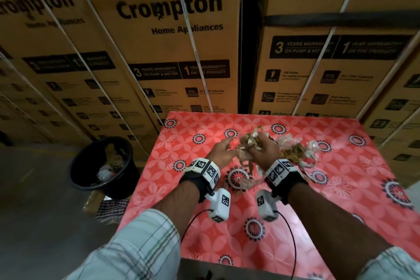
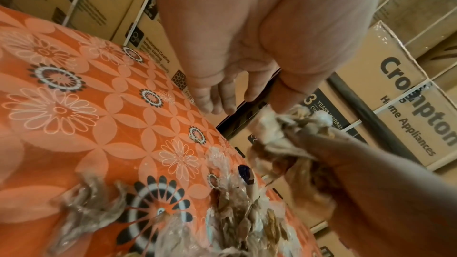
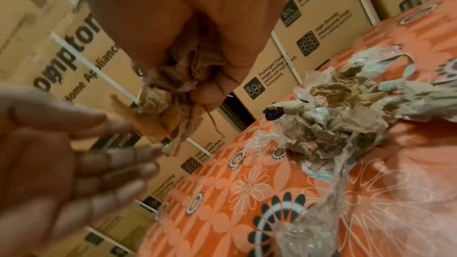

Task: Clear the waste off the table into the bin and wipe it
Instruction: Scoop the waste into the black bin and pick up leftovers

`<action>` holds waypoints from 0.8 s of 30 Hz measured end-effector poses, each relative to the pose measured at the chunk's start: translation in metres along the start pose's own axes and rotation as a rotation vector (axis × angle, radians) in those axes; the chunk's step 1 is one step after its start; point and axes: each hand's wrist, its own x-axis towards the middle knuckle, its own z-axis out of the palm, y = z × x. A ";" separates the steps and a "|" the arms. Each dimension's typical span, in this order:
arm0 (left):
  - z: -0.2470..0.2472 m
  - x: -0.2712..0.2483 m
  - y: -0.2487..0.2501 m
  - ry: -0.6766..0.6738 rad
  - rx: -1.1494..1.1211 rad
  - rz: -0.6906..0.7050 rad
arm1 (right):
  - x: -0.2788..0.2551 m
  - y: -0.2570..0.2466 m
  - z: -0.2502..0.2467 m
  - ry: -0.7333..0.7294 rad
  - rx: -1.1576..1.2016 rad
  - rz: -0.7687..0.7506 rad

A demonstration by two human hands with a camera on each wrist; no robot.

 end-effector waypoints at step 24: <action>-0.017 -0.099 -0.011 0.134 -0.273 -0.279 | -0.079 -0.032 0.053 -0.098 0.129 -0.310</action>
